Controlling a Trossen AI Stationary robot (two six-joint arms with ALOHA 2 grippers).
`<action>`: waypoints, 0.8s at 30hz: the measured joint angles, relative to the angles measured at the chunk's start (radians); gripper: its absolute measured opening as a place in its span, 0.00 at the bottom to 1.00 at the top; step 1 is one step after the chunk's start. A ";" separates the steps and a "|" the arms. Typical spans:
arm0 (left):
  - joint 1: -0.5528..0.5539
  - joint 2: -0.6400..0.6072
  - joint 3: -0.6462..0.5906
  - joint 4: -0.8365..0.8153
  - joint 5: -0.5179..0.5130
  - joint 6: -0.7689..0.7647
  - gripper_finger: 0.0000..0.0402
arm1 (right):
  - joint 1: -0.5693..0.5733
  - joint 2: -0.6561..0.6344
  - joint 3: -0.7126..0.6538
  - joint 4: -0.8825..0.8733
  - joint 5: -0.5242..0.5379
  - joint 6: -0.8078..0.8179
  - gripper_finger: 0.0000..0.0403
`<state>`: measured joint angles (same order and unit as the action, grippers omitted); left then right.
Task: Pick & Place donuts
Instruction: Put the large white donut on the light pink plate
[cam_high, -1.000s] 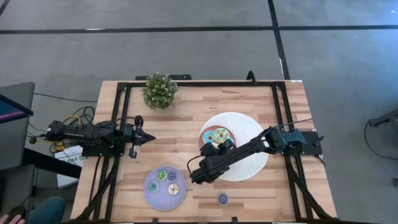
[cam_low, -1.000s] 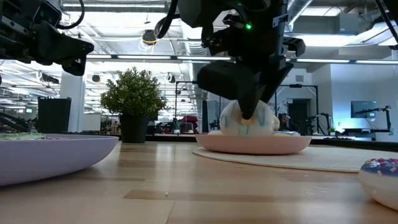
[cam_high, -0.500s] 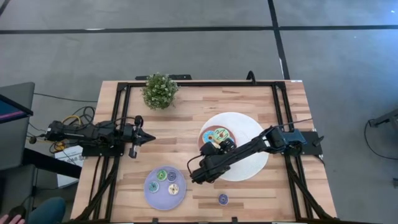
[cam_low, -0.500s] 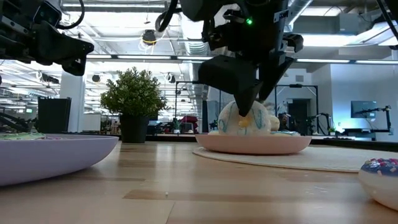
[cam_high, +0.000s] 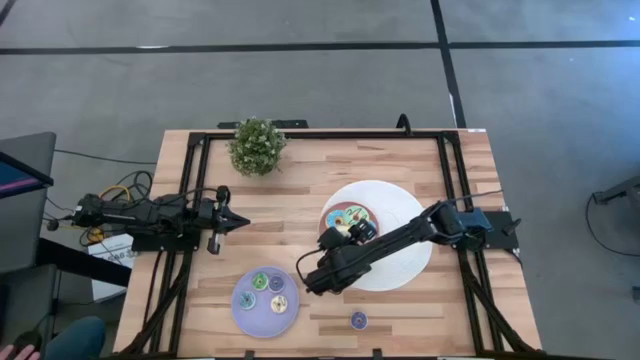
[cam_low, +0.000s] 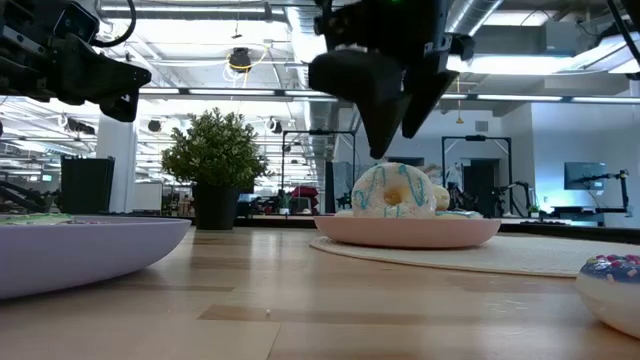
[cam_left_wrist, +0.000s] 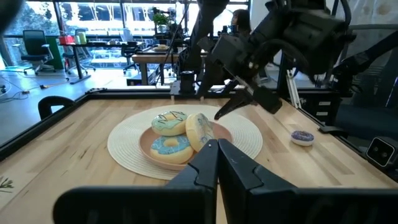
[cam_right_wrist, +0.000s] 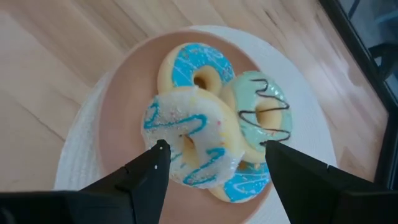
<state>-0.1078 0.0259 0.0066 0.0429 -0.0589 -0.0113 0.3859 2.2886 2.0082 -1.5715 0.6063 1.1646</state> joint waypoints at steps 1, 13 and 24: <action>0.000 0.000 0.000 0.000 0.000 0.000 0.00 | 0.000 -0.005 0.002 -0.002 0.001 -0.004 0.63; 0.000 0.000 0.000 0.000 0.000 0.000 0.00 | -0.002 -0.119 -0.001 0.001 0.027 0.005 0.63; 0.000 0.000 0.000 0.000 0.000 0.000 0.00 | 0.004 -0.175 0.000 0.007 -0.014 0.021 0.54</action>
<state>-0.1080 0.0257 0.0063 0.0429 -0.0589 -0.0113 0.3896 2.1138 2.0087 -1.5643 0.5923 1.1853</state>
